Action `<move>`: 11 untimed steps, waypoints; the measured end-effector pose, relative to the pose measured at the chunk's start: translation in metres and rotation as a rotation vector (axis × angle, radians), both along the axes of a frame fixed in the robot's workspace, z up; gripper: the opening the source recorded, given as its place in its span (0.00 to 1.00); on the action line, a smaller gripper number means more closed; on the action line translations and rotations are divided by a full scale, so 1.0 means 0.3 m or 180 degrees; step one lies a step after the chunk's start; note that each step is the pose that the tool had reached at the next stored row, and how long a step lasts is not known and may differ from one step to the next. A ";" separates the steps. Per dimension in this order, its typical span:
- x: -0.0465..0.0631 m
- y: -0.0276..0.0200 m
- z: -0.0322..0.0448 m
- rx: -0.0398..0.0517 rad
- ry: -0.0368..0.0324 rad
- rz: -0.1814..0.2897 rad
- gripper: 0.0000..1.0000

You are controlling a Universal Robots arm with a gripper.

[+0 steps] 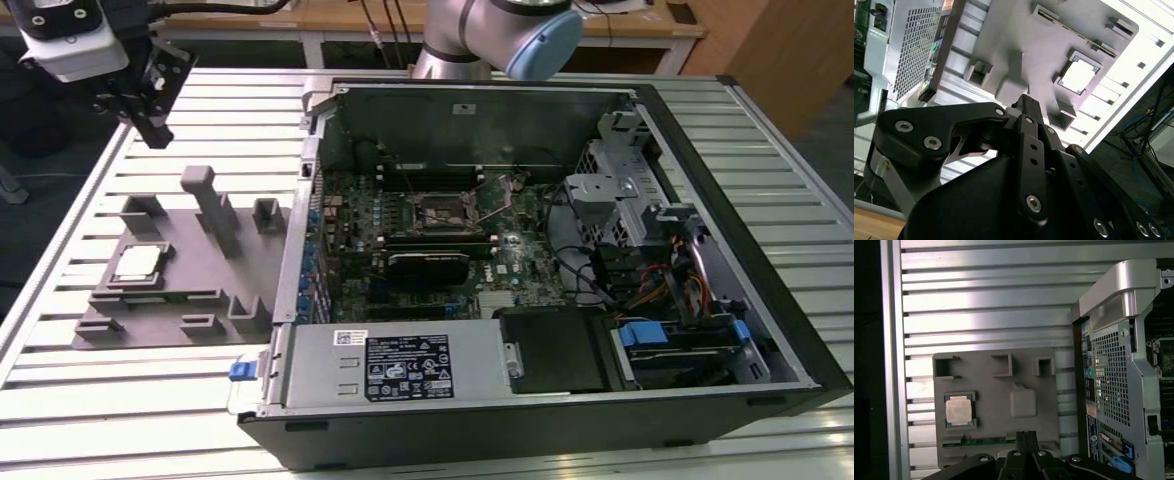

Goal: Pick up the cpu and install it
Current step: 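Reach for the cpu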

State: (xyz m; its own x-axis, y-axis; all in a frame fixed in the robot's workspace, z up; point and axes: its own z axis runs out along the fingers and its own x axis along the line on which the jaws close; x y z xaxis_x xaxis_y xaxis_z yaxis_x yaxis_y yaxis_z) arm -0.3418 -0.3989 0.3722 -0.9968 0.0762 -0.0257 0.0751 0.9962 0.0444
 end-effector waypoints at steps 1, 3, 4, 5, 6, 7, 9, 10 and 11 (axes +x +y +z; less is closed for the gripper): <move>-0.007 0.000 -0.004 0.0000 0.0000 0.0000 0.11; -0.018 0.000 -0.013 0.0000 0.0000 0.0000 0.11; -0.023 0.000 -0.019 0.0000 -0.0001 0.0000 0.11; -0.028 0.000 -0.024 0.0000 0.0000 0.0000 0.11; -0.034 0.000 -0.030 0.0000 0.0000 0.0000 0.11; -0.039 0.000 -0.035 0.0000 0.0000 0.0000 0.11; -0.049 0.000 -0.047 0.0000 0.0000 0.0000 0.11; -0.055 0.001 -0.053 0.0000 0.0000 0.0000 0.11; -0.060 0.001 -0.058 0.0000 0.0000 0.0000 0.11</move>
